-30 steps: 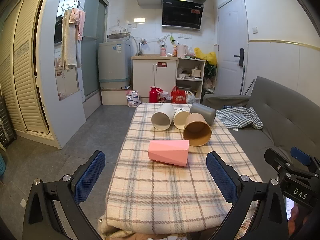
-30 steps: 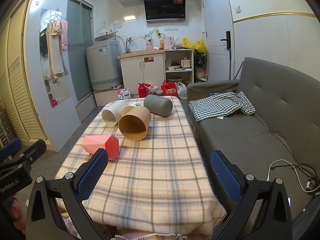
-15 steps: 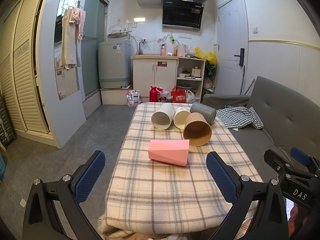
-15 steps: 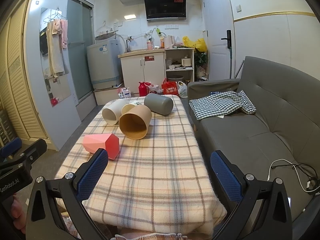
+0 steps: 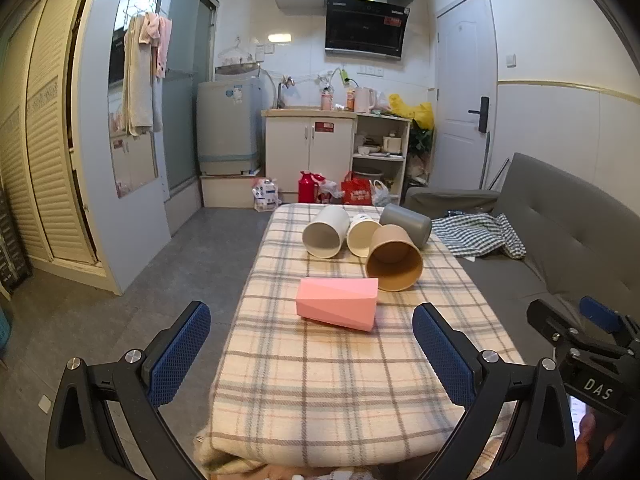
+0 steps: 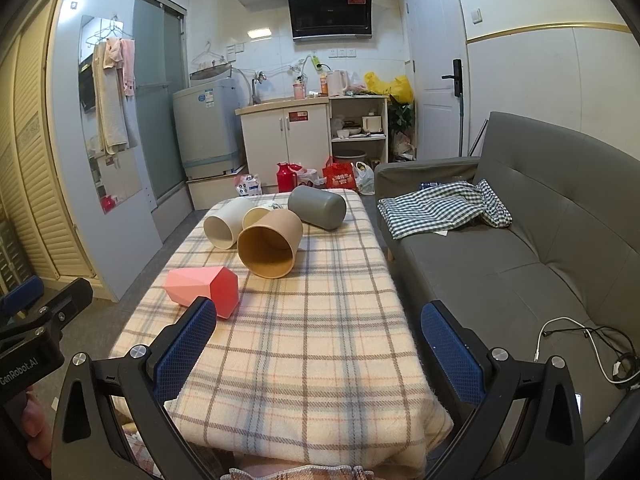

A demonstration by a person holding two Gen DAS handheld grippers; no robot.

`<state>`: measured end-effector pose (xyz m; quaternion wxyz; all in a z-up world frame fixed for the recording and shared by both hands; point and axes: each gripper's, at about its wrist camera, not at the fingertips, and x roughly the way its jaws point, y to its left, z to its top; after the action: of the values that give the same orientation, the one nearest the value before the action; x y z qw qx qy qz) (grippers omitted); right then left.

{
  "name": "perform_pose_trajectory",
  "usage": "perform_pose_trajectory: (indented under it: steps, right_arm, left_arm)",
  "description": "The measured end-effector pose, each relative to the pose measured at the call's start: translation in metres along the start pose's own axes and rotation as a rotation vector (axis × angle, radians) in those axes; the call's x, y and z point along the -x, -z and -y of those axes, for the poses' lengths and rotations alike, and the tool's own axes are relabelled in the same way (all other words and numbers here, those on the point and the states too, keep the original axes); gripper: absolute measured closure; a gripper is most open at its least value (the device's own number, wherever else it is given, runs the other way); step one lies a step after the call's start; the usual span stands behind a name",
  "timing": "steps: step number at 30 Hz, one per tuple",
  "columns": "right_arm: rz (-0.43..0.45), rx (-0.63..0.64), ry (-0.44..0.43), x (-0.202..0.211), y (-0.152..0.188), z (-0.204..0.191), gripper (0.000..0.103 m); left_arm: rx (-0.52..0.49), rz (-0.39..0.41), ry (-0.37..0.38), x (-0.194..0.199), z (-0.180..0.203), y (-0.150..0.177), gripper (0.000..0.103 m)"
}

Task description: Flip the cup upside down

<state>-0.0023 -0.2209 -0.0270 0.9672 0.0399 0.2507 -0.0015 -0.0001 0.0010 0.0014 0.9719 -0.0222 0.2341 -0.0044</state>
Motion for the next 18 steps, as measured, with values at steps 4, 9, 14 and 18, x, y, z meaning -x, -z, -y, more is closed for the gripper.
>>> perform_pose_trajectory:
  steps: [4,9,14,18]
  right_arm:
    - [-0.017,0.020,0.015,-0.011,-0.002,-0.008,0.000]
    - [-0.058,0.042,0.020,-0.022,-0.009,-0.012,0.000]
    - [-0.130,0.056,0.012,-0.046,-0.028,-0.016,0.000]
    - [-0.203,0.047,-0.010,-0.084,-0.048,-0.025,0.000]
  left_arm:
    - [0.019,-0.006,0.017,-0.010,-0.011,0.010,0.000]
    - [0.025,-0.036,0.018,-0.026,-0.009,-0.007,0.000]
    - [0.049,-0.094,-0.001,-0.057,-0.020,-0.014,0.000]
    - [0.055,-0.151,-0.033,-0.089,-0.032,-0.021,0.000]
